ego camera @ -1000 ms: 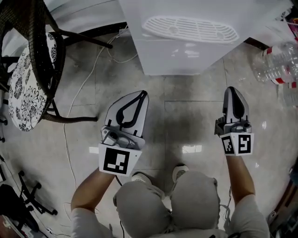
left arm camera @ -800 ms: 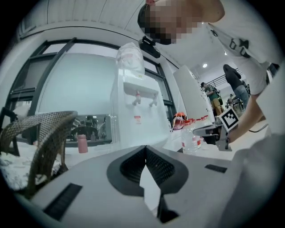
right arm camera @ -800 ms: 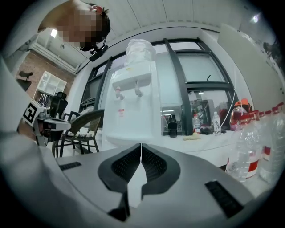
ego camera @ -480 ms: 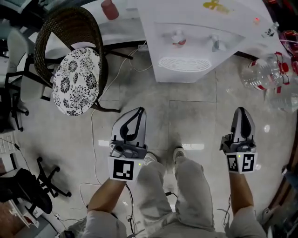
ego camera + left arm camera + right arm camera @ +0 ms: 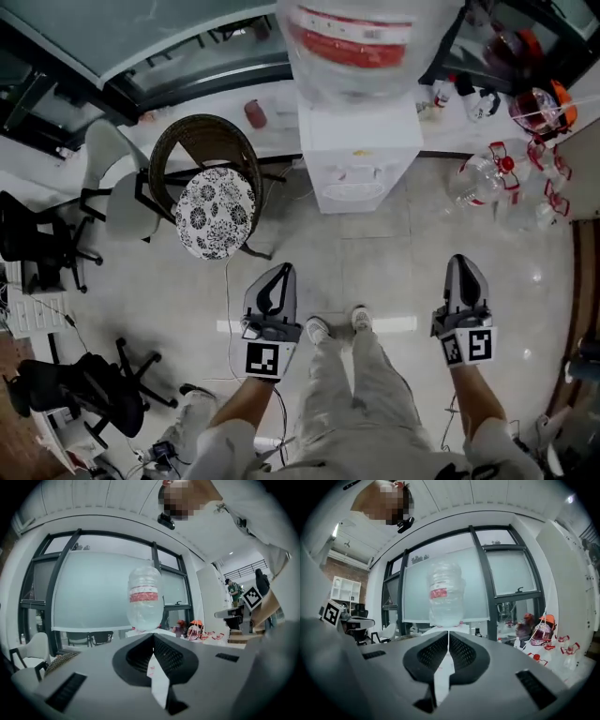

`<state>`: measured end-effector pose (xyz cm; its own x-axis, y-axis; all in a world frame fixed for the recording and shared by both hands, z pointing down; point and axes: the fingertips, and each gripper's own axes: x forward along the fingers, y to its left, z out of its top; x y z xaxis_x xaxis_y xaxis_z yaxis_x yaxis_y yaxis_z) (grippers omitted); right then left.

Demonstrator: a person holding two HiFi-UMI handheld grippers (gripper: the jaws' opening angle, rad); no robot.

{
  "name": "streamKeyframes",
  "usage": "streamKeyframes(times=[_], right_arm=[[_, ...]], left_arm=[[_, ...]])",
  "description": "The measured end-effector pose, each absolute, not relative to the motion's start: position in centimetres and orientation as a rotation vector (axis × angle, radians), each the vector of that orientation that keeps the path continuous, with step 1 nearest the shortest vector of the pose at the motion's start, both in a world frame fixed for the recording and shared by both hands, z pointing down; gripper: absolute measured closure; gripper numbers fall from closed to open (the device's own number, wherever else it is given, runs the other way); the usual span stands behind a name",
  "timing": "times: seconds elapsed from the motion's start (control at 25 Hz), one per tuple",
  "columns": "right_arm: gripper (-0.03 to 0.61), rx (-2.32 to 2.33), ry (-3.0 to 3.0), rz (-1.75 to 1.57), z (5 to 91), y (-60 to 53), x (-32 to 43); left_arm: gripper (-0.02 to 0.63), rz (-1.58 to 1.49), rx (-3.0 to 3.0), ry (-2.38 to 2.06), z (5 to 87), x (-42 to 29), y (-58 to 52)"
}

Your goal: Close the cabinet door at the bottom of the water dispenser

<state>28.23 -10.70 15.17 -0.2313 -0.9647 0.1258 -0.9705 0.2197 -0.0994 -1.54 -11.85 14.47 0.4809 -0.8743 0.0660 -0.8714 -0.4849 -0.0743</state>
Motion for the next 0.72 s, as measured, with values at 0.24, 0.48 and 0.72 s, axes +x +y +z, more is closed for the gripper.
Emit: streamKeyframes(times=[0.24,0.48,0.72], right_arm=[[0.558,1.891,-2.436,0.217,7.5,-6.0,28.1],[0.558,1.941,-2.496,0.099,1.9,-3.3,29.3],[0.558,1.959,-2.499,0.039,-0.6,-0.7,29.7]], left_arm=[[0.606,-0.103,-2.631,1.680,7.2,-2.9,-8.0],[0.606,-0.038,-2.568,1.745,3.0,-5.6,-5.4],[0.606,-0.083,-2.499,1.778,1.3,-9.3,-3.5]])
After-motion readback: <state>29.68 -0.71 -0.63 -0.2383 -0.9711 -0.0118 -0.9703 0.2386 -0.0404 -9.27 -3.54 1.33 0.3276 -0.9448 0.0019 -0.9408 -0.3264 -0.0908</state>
